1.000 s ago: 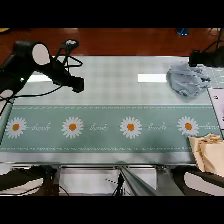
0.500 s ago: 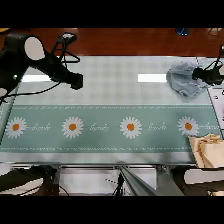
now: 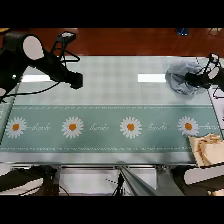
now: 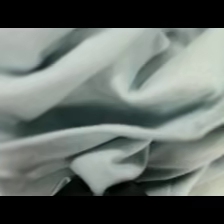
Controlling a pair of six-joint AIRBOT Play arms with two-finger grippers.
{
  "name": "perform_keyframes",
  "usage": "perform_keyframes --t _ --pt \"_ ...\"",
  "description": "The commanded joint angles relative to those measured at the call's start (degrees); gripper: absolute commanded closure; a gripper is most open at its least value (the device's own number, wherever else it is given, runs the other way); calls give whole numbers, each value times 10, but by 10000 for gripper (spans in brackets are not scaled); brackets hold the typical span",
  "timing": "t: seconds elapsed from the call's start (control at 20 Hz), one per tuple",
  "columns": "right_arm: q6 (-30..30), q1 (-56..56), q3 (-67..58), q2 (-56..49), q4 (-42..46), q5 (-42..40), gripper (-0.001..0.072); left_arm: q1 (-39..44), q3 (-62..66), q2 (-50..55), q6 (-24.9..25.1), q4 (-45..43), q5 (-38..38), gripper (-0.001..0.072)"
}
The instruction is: Fold the shirts.
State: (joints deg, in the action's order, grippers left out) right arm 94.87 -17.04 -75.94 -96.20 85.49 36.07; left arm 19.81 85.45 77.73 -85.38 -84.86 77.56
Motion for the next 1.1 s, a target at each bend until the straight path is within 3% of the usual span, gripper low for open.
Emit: perform_keyframes --t 0.0,0.2,0.45,0.6,0.75,0.9,1.05 --pt "-60 1 -1 92 -18 -9 689 0 26 -9 0 0 2 -6" --pt "-124 1 -1 286 -98 -16 689 0 126 -41 0 0 10 -6" --pt "-203 1 -1 489 -275 -10 690 0 236 -115 0 0 27 -6" --pt "-219 3 -1 561 -371 36 690 0 241 -165 -6 0 33 -7" --pt "-219 47 -1 587 -435 105 690 0 241 -188 -19 0 89 -7" --pt "-214 154 0 563 -408 220 690 0 231 -188 -19 0 144 -7" --pt "-193 297 0 510 -283 254 690 0 197 -187 -19 0 146 -7"
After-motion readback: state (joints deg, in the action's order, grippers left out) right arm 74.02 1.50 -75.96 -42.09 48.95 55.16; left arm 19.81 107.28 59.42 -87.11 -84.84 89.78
